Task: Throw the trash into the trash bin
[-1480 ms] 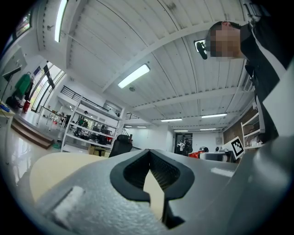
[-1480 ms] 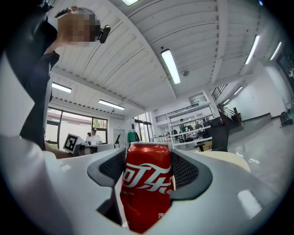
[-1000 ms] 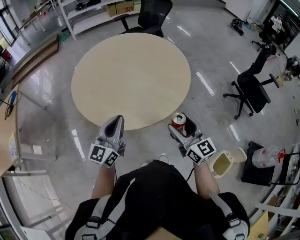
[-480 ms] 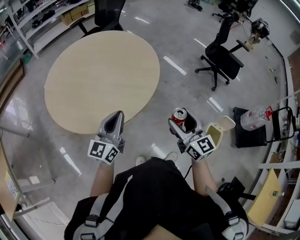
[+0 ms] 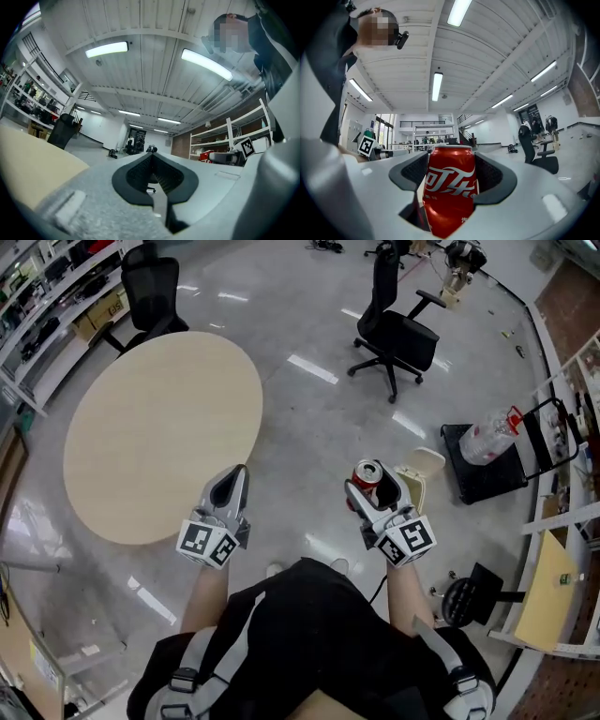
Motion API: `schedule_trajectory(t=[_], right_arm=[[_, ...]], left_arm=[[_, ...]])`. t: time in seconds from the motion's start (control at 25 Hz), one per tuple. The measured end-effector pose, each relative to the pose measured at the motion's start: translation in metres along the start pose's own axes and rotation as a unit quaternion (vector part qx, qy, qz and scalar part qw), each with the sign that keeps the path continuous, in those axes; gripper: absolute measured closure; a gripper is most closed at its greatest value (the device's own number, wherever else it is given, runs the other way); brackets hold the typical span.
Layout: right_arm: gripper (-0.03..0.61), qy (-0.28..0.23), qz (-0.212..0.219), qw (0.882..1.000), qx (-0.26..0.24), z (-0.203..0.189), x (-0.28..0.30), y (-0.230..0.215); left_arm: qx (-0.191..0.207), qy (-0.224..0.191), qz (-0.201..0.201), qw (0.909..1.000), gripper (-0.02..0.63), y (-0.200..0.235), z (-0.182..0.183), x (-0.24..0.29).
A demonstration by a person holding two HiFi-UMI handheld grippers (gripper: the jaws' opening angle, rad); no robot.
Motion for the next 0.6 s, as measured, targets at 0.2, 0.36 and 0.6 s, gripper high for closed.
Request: schedule_trajectory(t=[0.2,0.36,0.6], right_arm=[[0.266,-0.006,-0.043,0.999,-0.009,0.009,-0.039,-0.051],[0.267,-0.012,-0.076,0.997,-0.007,0.011,-0.072,-0.096],[0.267,-0.027,-0.125,0.992,-0.008,0.013,-0.116,-0.140]], left_arm=[[0.002,0.016,-0.045,0.9989,0.614,-0.047,-0.012,0.052],[0.001,0.023,-0.073,0.9971,0.614,-0.083,-0.024,0.090],[0.008,0.043,-0.124,0.9913,0.613,-0.131,-0.046,0.136]])
Point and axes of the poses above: the fingertips, and each gripper's own axes: x forward along the fingers, y to its left, z out of its top, the point moved 2 cm from there along -x, backward along the fingers, and after that the axes turned 2 degrees about -x, right-handed, at the moved point
